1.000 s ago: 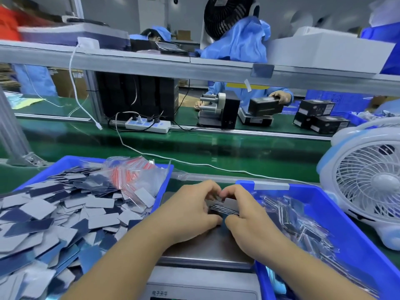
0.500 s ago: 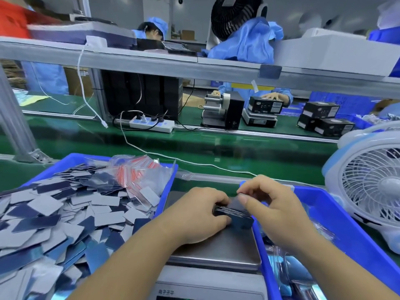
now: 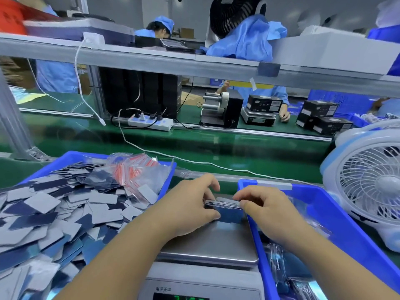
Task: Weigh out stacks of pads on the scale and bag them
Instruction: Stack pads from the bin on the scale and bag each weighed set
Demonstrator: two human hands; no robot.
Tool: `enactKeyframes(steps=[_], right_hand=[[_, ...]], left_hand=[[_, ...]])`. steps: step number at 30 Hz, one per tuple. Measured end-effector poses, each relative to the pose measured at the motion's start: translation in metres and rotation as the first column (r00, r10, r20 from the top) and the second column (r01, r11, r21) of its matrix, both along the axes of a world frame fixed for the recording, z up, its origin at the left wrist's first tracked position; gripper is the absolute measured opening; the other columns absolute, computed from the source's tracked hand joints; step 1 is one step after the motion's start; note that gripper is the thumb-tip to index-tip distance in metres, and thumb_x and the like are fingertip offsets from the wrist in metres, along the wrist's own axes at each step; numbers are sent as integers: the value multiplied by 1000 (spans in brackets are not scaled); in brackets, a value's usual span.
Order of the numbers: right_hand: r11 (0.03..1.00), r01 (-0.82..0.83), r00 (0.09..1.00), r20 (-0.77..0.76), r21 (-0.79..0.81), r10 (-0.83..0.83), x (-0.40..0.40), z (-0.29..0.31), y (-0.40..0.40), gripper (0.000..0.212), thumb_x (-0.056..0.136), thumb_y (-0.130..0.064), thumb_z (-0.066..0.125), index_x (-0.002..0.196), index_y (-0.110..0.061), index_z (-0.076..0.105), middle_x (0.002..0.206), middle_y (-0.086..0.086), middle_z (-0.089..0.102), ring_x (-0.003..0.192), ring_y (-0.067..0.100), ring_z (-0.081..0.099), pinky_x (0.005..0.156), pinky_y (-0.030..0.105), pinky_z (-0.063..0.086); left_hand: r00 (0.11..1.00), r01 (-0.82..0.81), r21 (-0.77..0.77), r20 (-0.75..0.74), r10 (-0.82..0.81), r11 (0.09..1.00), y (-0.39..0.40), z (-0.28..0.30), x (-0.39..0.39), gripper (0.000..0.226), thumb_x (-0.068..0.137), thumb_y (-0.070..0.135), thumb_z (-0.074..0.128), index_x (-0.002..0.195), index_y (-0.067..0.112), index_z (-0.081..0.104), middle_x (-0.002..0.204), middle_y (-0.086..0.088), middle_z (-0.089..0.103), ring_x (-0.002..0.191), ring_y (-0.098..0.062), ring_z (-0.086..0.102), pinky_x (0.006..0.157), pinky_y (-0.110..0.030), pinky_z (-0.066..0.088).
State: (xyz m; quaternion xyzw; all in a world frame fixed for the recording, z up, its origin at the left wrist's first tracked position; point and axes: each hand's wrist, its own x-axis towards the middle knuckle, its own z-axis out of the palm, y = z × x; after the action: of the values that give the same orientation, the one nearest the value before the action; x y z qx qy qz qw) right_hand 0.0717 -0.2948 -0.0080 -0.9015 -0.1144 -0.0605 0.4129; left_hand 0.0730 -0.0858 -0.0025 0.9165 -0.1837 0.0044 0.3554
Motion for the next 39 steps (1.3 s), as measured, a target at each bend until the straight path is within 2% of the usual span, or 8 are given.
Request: enactKeyframes(steps=[5,9,18,24,30,34,37,39], right_hand=[[983,-119,993,9,-141,122,-10,4,6,13,90,-29,64,95,-40,67,57,-39,54,58,-12,52,59,3,37],[974,-94,989,92,-208,115,-13,3,17,26,84,-29,74,109,-31,70,59,-51,45,63,-21,48,62,2,35],[966,-108,979,143,-233,144,-16,1,17,25,80,-24,71,84,-43,56,74,-37,59,67,-13,54,63,5,36],[964,-101,977,156,-245,142,-18,-2,21,31,70,-36,58,100,-41,65,86,-33,61,86,-15,54,72,4,38],[963,-39,969,227,-267,102,-15,1,17,25,74,-30,67,98,-38,67,90,-20,67,80,-4,54,69,7,36],[953,-44,977,187,-300,104,-15,0,18,23,77,-35,71,99,-36,66,91,-20,65,83,-2,53,70,6,35],[931,-82,983,127,-356,136,-17,-4,19,21,79,-34,72,100,-35,66,93,-20,62,85,-4,50,75,2,33],[944,-62,983,146,-324,115,-17,-3,20,18,78,-30,73,95,-34,68,89,-20,63,83,-8,51,75,1,34]], left_hand=[[998,-38,86,53,34,996,-3,-2,-2,38,79,38,75,100,45,44,93,20,65,87,-3,56,82,-31,50],[991,-106,183,104,88,977,-3,-2,-3,45,79,46,73,105,47,37,106,19,60,100,-13,55,89,-33,48],[982,52,-222,-167,-91,974,-25,1,-18,65,68,17,52,123,48,37,142,15,44,130,-3,48,107,-34,43],[960,143,-407,-167,-227,902,-34,2,-23,68,64,8,45,121,45,41,133,20,48,114,18,49,88,-1,37],[954,143,-636,-115,-277,759,-32,0,-17,74,58,-2,43,123,35,48,137,5,53,128,1,51,100,-19,44],[973,107,-613,-98,-211,783,-27,-1,-10,72,57,3,42,115,45,50,139,6,51,139,3,38,105,-17,35],[988,-5,-614,-126,-92,790,-17,1,-7,64,62,0,40,111,39,52,133,6,56,131,3,46,100,-13,39],[987,-130,-614,-155,43,778,-12,1,-2,50,78,-9,43,104,32,56,122,4,62,121,-5,58,105,-32,47]])
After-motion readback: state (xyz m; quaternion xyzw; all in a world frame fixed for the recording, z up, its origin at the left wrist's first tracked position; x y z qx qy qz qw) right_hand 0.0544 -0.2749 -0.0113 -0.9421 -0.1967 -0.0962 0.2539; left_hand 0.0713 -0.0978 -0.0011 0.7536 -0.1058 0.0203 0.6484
